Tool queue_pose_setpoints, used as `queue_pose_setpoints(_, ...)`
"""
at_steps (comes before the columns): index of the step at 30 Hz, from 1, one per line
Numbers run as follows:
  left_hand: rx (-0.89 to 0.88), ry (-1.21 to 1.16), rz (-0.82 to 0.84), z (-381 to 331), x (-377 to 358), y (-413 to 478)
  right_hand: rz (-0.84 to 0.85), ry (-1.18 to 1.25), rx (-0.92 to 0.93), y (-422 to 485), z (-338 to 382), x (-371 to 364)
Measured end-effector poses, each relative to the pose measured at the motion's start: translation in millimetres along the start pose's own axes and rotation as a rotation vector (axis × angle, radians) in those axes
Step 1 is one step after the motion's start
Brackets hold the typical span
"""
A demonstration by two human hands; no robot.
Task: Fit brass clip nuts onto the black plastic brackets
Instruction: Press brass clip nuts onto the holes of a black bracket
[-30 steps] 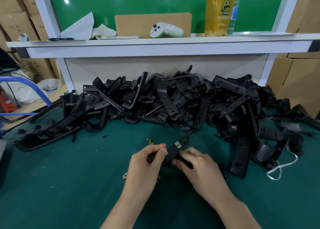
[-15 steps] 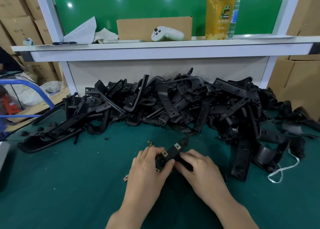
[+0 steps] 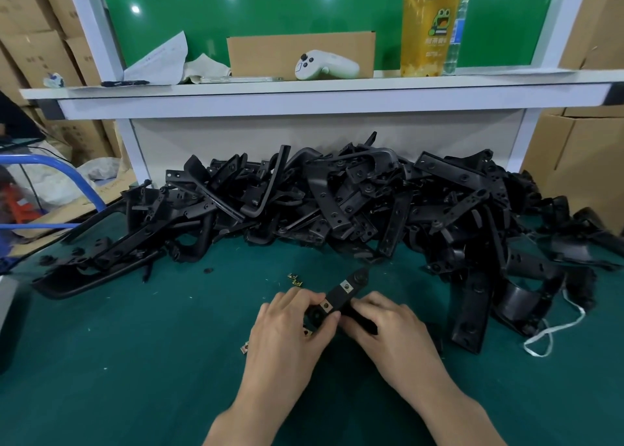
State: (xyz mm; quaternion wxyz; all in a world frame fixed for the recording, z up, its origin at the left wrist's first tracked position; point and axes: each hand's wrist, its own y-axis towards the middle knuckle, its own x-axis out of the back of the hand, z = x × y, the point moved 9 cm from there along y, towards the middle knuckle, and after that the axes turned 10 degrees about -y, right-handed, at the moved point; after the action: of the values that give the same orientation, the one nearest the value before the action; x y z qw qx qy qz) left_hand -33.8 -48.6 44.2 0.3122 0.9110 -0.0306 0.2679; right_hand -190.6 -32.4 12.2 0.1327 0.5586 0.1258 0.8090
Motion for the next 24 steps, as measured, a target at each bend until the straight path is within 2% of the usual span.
queue_pose_setpoints(8, 0.002, -0.011, 0.001, 2, -1, -1, -0.022, 0.006, -0.003, -1, 1, 3)
queue_pose_setpoints(13, 0.04, -0.017, -0.053, 3, -2, -1, -0.065, 0.001, -0.012, -1, 4, 9)
queue_pose_setpoints(24, -0.058, -0.017, 0.003, 0, 3, -1, -0.044, -0.031, 0.033, -2, 11, 10)
